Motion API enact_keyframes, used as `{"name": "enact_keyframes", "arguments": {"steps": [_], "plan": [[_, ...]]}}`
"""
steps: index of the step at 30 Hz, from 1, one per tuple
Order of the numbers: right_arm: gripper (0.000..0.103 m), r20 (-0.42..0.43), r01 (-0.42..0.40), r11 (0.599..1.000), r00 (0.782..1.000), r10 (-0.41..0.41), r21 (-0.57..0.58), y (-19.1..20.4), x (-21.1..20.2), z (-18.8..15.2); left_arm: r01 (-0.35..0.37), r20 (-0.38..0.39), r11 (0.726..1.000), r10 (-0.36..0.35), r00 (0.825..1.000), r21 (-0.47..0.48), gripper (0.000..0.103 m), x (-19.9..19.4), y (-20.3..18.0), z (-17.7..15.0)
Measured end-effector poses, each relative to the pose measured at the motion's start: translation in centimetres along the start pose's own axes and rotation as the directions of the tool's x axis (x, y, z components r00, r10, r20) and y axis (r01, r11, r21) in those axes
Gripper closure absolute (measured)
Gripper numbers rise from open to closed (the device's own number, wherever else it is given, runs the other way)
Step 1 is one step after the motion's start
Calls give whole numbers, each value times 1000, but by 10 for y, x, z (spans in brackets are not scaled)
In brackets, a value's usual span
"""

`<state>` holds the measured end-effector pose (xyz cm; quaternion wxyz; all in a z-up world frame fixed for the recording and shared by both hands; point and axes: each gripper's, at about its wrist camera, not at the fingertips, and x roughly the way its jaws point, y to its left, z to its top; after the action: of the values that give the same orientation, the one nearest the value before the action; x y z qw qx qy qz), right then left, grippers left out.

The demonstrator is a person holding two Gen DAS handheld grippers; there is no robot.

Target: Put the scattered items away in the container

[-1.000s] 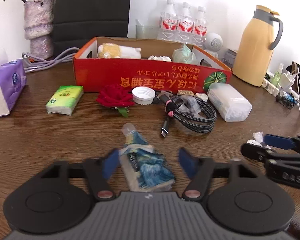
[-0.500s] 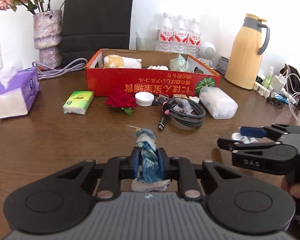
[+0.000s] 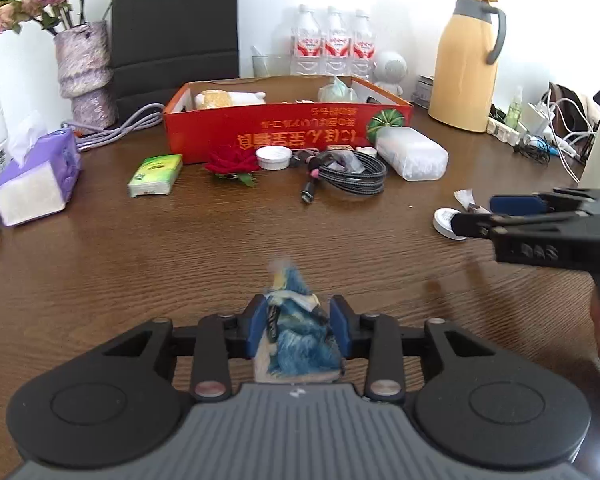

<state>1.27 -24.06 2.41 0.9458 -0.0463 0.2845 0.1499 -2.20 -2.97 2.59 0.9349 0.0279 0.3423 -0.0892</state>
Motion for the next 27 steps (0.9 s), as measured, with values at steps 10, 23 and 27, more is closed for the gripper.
{"name": "enact_keyframes", "arguments": {"steps": [10, 23, 27], "plan": [[49, -92, -19, 1000, 996, 21, 23, -6, 41, 4, -51, -48, 998, 52, 997, 20, 39, 13, -2, -8], [65, -69, -13, 999, 998, 15, 40, 9, 19, 2, -88, 56, 994, 91, 994, -69, 85, -11, 4, -6], [65, 14, -18, 999, 1000, 17, 40, 20, -16, 0, -135, 115, 988, 143, 983, -73, 84, -27, -2, -4]]}}
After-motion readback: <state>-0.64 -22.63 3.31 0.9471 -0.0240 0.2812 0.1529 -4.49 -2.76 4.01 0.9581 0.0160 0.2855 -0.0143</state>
